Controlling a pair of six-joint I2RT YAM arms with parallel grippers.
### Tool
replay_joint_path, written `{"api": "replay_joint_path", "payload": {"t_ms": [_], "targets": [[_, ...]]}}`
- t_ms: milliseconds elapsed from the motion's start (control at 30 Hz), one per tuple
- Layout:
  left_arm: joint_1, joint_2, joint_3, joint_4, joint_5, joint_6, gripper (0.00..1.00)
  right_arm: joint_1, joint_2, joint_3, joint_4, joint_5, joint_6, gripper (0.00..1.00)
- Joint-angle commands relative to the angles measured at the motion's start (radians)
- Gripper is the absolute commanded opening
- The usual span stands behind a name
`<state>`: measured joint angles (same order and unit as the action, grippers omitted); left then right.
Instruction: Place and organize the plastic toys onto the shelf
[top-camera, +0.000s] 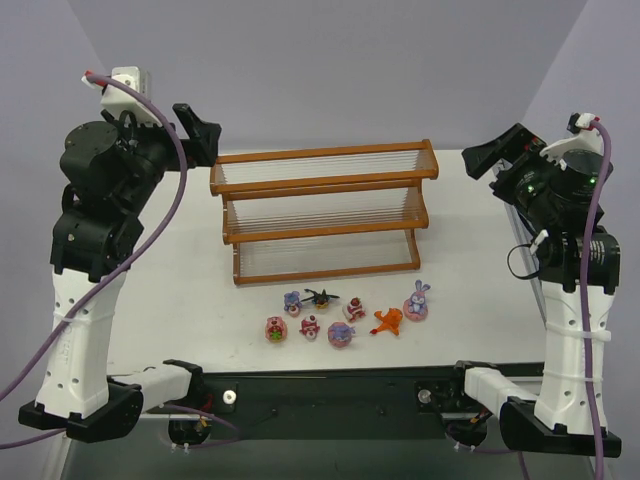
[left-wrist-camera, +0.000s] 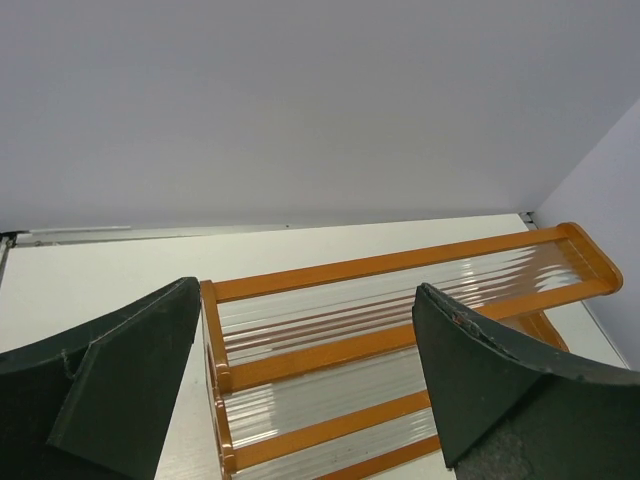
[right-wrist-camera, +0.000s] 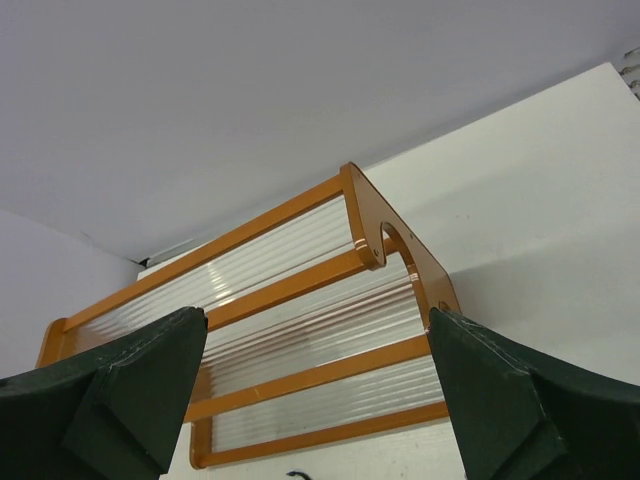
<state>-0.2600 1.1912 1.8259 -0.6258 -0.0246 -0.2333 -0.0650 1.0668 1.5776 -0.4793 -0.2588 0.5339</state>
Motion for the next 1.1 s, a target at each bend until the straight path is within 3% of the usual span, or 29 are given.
{"api": "replay_joint_path", "payload": {"t_ms": [0, 267, 533, 767, 1067], "targets": [[0.005, -0.045, -0.049, 0.04, 0.069, -0.005, 0.97, -0.01, -0.022, 0.005, -0.07, 0.009, 0.008, 1.0], [-0.005, -0.047, -0.117, 0.081, 0.155, -0.018, 0.97, -0.022, -0.05, 0.006, -0.183, 0.01, 0.017, 1.0], [-0.074, -0.048, -0.168, 0.078, 0.072, 0.069, 0.97, -0.024, -0.1, -0.024, -0.294, 0.059, 0.028, 0.99], [-0.104, -0.068, -0.214, 0.087, -0.139, 0.022, 0.97, -0.024, -0.174, -0.146, -0.403, 0.187, 0.073, 0.98], [-0.127, -0.094, -0.263, 0.069, -0.072, 0.063, 0.97, -0.024, -0.212, -0.333, -0.504, 0.215, 0.135, 0.93]]}}
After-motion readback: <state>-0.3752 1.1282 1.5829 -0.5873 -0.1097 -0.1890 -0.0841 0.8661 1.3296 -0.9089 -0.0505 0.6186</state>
